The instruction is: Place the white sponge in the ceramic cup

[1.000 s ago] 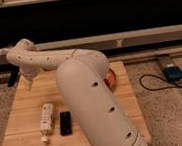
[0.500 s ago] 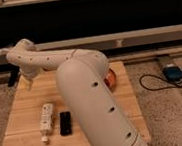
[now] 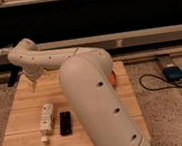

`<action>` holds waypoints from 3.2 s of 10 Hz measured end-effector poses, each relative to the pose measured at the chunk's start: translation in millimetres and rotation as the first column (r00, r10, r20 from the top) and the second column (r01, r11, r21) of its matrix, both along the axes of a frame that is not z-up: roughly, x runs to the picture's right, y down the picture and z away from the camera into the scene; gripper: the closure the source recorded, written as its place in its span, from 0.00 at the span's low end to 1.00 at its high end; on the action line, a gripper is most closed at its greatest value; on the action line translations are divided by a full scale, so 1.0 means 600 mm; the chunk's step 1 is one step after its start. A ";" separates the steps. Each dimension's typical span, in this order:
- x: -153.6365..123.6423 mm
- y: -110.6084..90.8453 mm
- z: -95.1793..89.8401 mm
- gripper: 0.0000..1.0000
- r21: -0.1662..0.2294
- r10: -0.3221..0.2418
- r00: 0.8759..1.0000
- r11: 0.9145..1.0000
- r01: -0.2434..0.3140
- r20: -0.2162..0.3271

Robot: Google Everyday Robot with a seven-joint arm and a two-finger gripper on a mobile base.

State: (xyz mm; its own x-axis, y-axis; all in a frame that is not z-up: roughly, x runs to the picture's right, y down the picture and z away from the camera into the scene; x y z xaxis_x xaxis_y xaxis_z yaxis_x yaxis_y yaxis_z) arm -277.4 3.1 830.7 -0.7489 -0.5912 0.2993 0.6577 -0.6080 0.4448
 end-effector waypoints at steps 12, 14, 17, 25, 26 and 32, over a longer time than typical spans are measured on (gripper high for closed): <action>0.426 0.242 -0.124 0.20 -0.119 0.335 0.881 0.912 -0.392 -0.335; 0.491 0.287 -0.132 0.20 -0.117 0.371 0.843 0.888 -0.445 -0.388; 0.568 0.339 -0.133 0.20 -0.098 0.414 0.789 0.857 -0.506 -0.455; 0.649 0.404 -0.080 0.20 -0.060 0.467 0.704 0.811 -0.583 -0.535; 0.659 0.403 -0.080 0.20 -0.051 0.472 0.697 0.808 -0.587 -0.540; 0.694 0.405 -0.045 0.20 -0.022 0.486 0.686 0.807 -0.590 -0.542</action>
State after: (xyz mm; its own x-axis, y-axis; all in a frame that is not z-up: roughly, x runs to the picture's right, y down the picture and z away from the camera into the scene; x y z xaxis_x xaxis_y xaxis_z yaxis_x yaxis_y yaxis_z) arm 139.0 246.2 803.6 -0.0369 -0.7411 0.6703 0.9993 -0.0224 0.0304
